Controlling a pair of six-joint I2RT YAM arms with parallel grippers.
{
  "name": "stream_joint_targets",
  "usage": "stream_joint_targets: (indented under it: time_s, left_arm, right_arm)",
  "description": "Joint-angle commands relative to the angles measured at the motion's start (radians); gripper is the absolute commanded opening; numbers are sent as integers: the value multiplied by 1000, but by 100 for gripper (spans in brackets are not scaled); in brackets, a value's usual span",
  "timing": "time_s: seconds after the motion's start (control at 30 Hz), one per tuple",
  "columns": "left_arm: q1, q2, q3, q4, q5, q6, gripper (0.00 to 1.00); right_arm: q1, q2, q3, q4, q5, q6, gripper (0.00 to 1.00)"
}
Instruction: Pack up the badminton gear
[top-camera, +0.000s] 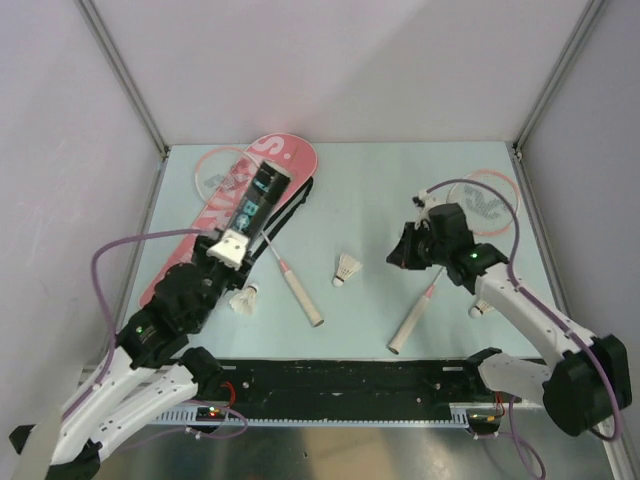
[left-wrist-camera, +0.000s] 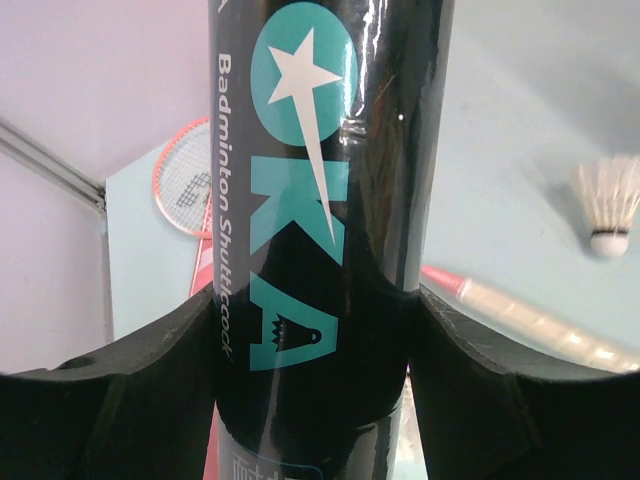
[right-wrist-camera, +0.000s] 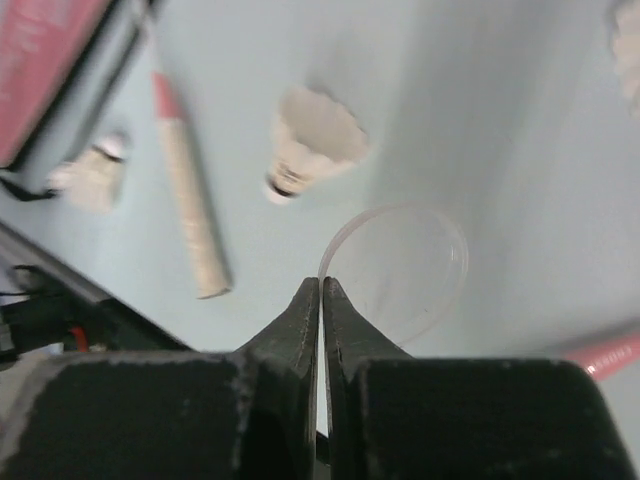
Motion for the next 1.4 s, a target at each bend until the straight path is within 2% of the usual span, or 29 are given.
stream_joint_targets:
  time_s: [0.0,0.13,0.23,0.4,0.53,0.7,0.9,1.1,1.17,1.27,1.37]
  left_arm:
    - [4,-85,39,79,-35,-120,0]
    - [3,-124,11,78,-20,-138,0]
    - [3,-135,-2,78,-26,-138,0]
    - [3,-142,-13,80,-24,-134,0]
    - [4,-140,-12,81,2,-138,0]
    - [3,-139,-11,79,48,-136,0]
    - [4,-141,-15,78,126,-122,0]
    - [4,-144,-19,78,167,-115,0]
    - [3,-144,-19,79,173,-114,0]
    - [4,-145,-19,78,174,-110,0]
    - [4,-146,-20,79,175,-109,0]
  right_arm:
    - [50,97,-48,34,226,27,5]
    - [77,201,-59,48,283,75,8]
    - [93,220,-61,34,325,111,23]
    - [76,183,-57,15,395,106,39]
    - [46,179,-33,40,517,-3,46]
    - [41,235,-21,160,717,-179,51]
    - [43,349,-17,321,794,-303,58]
    - [59,519,100,288,914,-364,58]
    - [60,577,147,262,941,-387,54]
    - [64,645,187,250,1000,-415,37]
    - [60,681,205,225,1048,-412,28]
